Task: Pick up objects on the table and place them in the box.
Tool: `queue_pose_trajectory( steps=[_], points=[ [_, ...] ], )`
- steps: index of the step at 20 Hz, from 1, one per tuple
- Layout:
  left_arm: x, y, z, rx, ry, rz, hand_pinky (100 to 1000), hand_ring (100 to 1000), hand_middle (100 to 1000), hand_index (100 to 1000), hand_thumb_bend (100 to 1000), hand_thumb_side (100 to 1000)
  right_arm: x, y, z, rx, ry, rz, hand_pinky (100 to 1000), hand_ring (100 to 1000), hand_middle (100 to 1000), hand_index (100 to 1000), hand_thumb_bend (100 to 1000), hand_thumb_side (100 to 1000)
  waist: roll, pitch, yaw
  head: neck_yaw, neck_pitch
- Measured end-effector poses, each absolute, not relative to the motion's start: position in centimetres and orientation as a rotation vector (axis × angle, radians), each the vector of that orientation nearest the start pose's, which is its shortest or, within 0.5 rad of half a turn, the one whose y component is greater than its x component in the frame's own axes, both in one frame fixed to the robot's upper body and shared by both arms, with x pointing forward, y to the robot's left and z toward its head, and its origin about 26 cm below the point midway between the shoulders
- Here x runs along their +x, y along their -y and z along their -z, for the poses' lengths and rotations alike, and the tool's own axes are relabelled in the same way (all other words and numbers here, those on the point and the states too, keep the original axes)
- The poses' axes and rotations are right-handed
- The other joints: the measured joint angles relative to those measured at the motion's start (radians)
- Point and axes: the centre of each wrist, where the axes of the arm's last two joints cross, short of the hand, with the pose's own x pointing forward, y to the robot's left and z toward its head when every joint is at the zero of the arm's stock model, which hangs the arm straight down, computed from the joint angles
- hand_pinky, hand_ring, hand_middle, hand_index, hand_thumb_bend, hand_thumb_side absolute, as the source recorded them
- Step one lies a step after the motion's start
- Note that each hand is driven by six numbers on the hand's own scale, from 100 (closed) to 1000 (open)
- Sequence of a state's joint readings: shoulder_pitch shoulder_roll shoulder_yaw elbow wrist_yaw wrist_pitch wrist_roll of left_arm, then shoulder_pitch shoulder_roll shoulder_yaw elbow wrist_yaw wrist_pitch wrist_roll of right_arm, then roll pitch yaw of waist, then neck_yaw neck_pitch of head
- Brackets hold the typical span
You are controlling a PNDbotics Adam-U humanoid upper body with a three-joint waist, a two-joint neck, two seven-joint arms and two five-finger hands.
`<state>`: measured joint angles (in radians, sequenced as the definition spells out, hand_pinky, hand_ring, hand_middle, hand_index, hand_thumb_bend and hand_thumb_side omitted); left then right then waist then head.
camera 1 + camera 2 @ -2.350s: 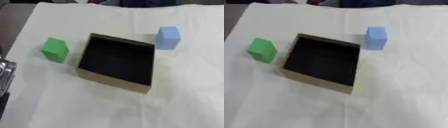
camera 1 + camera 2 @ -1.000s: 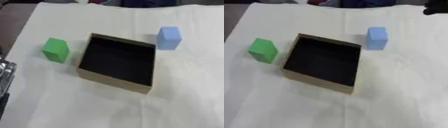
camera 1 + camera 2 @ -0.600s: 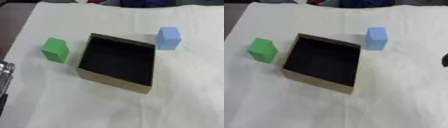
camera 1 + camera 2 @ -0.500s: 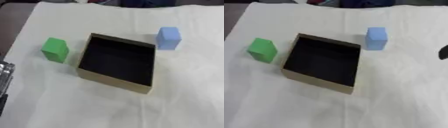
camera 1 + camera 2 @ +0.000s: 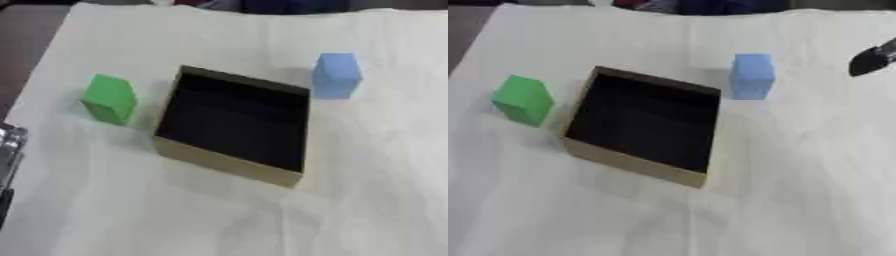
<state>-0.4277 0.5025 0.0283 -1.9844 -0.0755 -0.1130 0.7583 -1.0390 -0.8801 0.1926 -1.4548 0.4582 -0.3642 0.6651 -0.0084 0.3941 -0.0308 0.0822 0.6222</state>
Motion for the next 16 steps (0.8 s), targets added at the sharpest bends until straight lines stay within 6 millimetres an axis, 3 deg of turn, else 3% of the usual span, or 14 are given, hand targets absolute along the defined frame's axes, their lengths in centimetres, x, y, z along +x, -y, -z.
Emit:
queue_pose_trajectory(
  steps=[8,13,16],
  points=[
    [30.7,-27.8,-25.5,-0.853,-3.422,0.468,754,747,719,797,157,1000,40.7,29.2,-39.8,1.236,-2.22,2.472,1000,1000,1000,1000,798,886,0.0,0.0,0.009,-0.012,0.0],
    [30.7,-27.8,-25.6,-0.846,-3.425,0.464,754,747,719,797,157,1000,42.3,27.8,-39.6,1.185,-2.26,2.452,1000,1000,1000,1000,691,992,0.0,0.0,0.014,-0.019,0.0],
    [30.8,-27.7,-25.7,-0.833,-3.426,0.459,754,747,719,797,157,1000,43.3,26.8,-39.3,1.158,-2.299,2.405,1000,1000,1000,1000,714,999,0.0,0.0,0.019,-0.025,0.0]
  ],
)
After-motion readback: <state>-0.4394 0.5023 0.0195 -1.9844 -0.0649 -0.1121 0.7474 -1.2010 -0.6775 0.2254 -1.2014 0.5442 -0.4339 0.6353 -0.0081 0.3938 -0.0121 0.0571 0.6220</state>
